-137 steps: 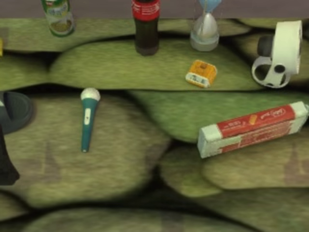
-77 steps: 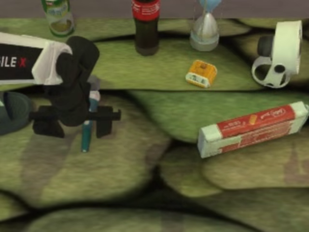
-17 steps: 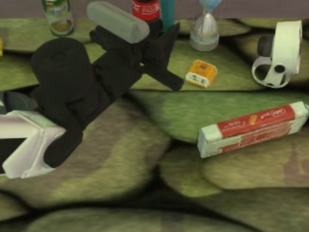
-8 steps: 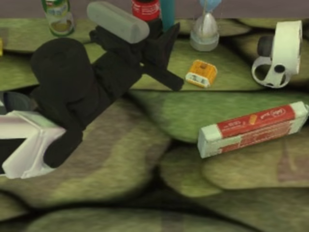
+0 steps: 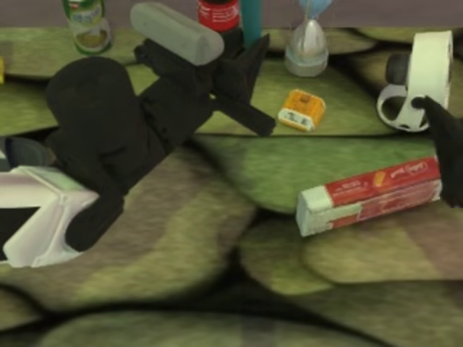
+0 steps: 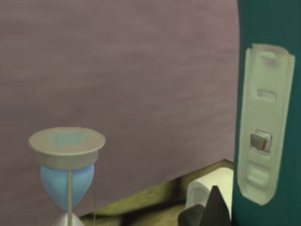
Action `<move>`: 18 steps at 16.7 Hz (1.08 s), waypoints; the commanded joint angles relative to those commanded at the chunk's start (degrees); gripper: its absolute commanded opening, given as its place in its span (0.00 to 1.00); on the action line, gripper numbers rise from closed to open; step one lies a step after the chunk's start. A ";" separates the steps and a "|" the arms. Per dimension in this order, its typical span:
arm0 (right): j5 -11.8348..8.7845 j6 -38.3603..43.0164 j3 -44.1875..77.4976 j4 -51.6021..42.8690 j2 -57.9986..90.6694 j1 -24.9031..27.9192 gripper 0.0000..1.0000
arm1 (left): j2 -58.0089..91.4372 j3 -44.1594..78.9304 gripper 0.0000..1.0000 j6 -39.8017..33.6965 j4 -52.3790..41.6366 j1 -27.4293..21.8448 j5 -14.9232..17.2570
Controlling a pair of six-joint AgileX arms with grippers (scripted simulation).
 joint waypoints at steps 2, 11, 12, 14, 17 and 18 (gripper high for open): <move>-1.39 -0.31 5.64 3.56 8.83 4.10 1.00 | 0.00 0.00 0.00 0.00 0.00 0.00 0.00; -4.73 -1.32 17.22 10.17 28.62 13.89 1.00 | 0.00 0.00 0.00 0.00 0.00 0.00 0.00; -4.73 -1.32 17.22 10.17 28.62 13.89 1.00 | 0.00 0.00 0.00 0.00 0.00 0.00 0.00; -4.66 -1.28 16.96 10.08 28.42 13.62 1.00 | 0.00 0.00 0.00 0.00 0.00 0.00 0.00; -4.34 -1.28 19.08 10.68 30.72 14.16 1.00 | 0.00 0.00 0.00 0.00 0.00 0.00 0.00; -4.03 -1.26 20.72 11.13 32.69 14.50 1.00 | 0.00 0.00 0.00 0.00 0.00 0.00 0.00</move>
